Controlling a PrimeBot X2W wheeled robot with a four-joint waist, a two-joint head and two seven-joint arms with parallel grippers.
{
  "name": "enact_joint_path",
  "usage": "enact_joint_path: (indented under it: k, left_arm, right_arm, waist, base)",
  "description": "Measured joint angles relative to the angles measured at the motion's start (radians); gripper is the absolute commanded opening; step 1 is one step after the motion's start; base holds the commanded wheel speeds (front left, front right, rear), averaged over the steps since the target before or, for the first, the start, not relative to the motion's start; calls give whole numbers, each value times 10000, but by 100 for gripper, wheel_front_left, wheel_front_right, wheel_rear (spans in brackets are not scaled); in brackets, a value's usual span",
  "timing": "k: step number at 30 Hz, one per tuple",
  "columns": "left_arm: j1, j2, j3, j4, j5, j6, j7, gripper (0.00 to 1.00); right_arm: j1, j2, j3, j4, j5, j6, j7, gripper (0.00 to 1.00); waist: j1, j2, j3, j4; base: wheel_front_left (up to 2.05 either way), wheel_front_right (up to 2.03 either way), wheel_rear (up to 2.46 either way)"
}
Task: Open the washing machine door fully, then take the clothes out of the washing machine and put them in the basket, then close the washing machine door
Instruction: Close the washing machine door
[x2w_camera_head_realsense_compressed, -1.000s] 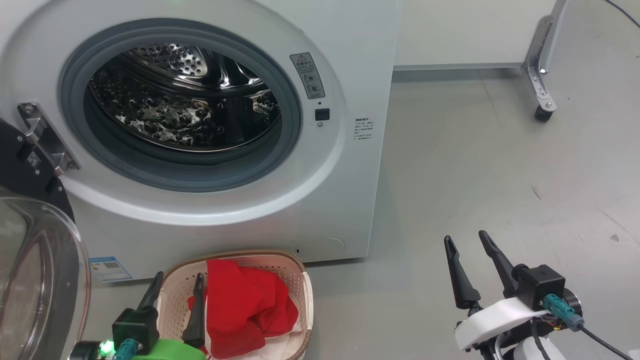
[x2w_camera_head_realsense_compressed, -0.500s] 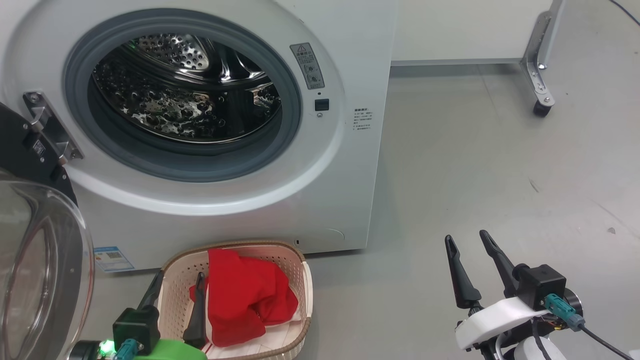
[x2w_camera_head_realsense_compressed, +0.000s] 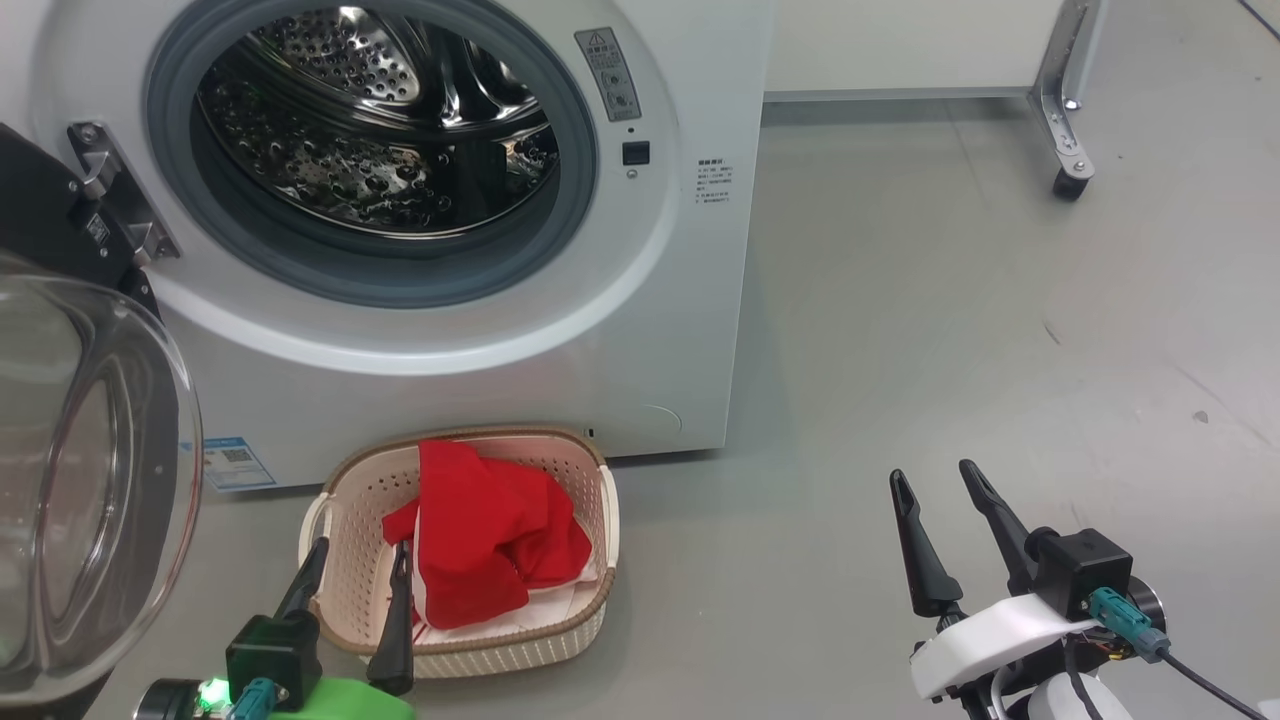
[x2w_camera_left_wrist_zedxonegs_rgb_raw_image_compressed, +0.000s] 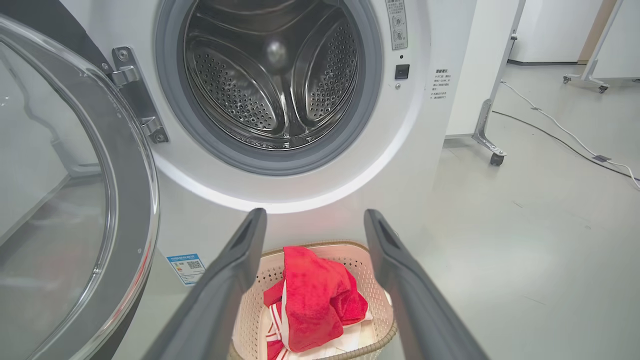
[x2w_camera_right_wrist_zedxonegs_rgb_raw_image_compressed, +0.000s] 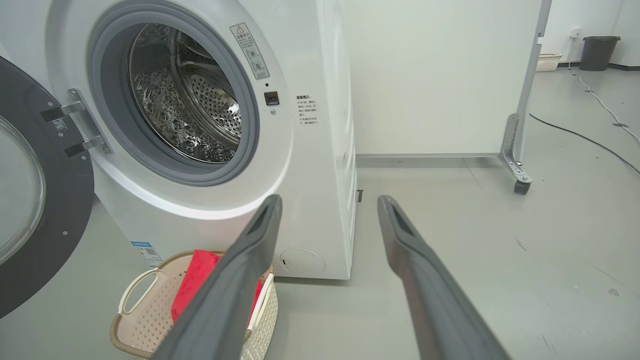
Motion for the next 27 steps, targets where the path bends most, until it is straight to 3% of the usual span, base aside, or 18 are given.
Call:
enact_joint_path:
  k: [13, 27]
  left_arm:
    - [9, 2, -8, -182, 0, 2, 2, 100]
    - [52, 10, -50, -314, 0, 2, 59, 100]
  right_arm:
    - [0, 2, -13, 0, -2, 0, 0, 100]
    - [0, 6, -50, 2, -2, 2, 0, 100]
  waist:
    - [0, 0, 9, 6]
    - [0, 0, -19, 26]
  base:
    - [-80, 80, 0]
    - [-24, 24, 0]
